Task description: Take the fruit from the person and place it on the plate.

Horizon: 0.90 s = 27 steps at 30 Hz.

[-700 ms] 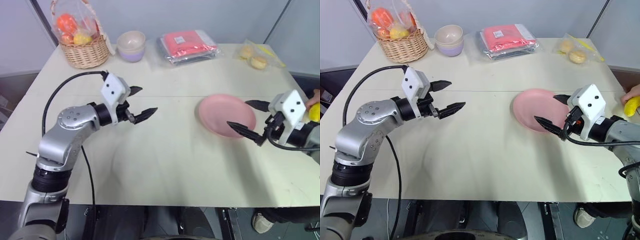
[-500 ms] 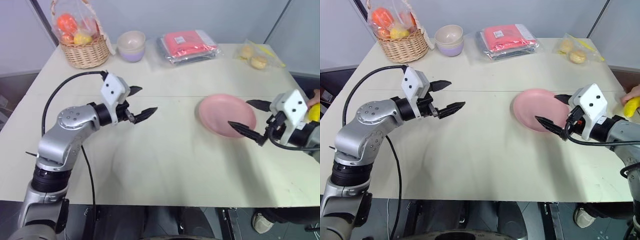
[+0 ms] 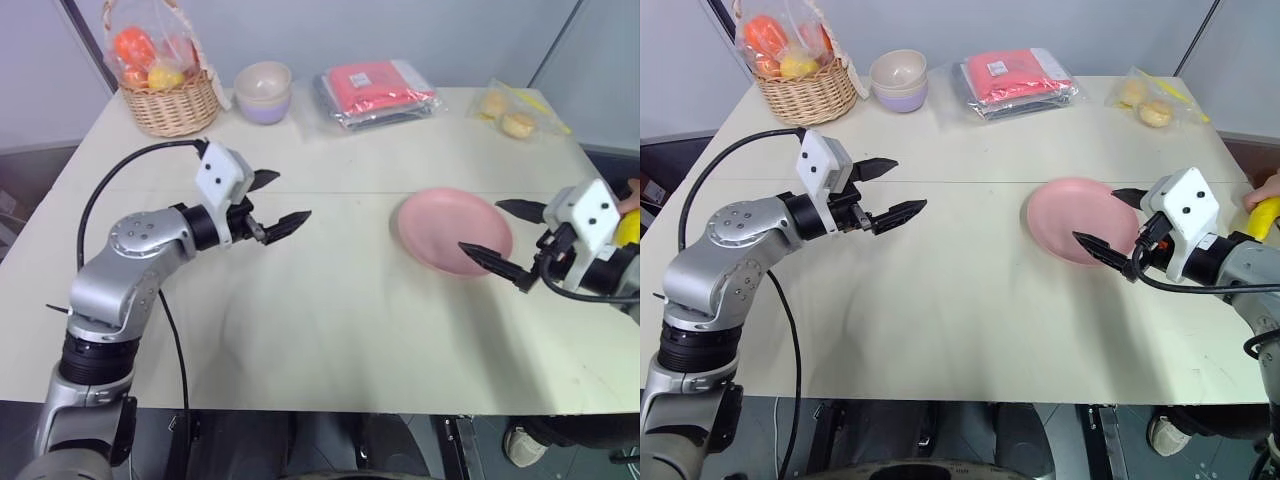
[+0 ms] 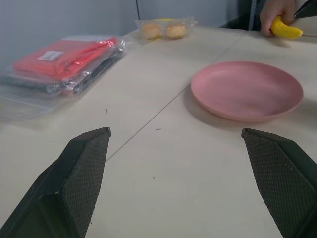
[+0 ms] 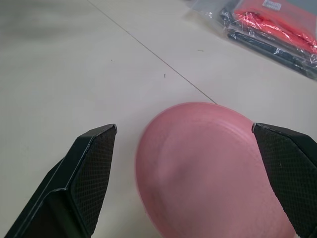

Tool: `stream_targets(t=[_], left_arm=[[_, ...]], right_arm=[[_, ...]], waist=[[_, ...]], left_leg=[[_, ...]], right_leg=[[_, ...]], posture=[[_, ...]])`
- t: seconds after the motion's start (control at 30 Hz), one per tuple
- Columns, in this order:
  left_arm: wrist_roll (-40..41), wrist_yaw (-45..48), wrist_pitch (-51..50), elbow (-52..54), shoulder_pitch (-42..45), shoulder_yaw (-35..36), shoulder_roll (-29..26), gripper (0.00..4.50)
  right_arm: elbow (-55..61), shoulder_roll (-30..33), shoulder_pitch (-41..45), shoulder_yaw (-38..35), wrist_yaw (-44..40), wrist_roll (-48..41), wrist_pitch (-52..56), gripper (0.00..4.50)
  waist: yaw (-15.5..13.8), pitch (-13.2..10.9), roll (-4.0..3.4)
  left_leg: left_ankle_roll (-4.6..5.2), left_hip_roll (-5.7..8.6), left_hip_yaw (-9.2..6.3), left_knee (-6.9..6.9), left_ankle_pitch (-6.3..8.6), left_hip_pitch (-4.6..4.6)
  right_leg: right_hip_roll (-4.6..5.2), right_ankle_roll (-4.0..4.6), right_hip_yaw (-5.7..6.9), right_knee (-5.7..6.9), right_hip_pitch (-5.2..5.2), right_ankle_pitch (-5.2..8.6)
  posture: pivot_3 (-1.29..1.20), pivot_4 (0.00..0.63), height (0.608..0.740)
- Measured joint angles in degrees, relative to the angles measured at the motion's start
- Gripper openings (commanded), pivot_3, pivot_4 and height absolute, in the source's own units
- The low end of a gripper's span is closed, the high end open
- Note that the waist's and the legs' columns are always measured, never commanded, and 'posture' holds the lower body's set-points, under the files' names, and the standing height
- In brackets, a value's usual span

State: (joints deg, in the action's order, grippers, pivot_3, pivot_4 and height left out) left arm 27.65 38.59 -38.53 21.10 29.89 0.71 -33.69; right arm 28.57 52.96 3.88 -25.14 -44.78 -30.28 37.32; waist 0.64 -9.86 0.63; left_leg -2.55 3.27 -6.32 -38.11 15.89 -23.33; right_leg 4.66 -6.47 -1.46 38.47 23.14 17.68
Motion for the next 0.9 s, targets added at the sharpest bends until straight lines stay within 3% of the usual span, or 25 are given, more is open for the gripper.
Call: stream_targets(t=[0.9], left_arm=[[-0.3,1.2,0.4,-0.1,0.5,-0.1,-0.2,4.43]], right_arm=[[1.8,0.0,-1.4,-2.3,0.6,-0.4,1.2,4.50]], waist=[[0.0,0.0,0.00]], left_leg=[[0.00,0.00,0.00,0.00,0.00,0.00]], right_leg=[[0.00,0.00,0.00,0.00,0.00,0.00]], posture=[[0.00,0.150,0.740]])
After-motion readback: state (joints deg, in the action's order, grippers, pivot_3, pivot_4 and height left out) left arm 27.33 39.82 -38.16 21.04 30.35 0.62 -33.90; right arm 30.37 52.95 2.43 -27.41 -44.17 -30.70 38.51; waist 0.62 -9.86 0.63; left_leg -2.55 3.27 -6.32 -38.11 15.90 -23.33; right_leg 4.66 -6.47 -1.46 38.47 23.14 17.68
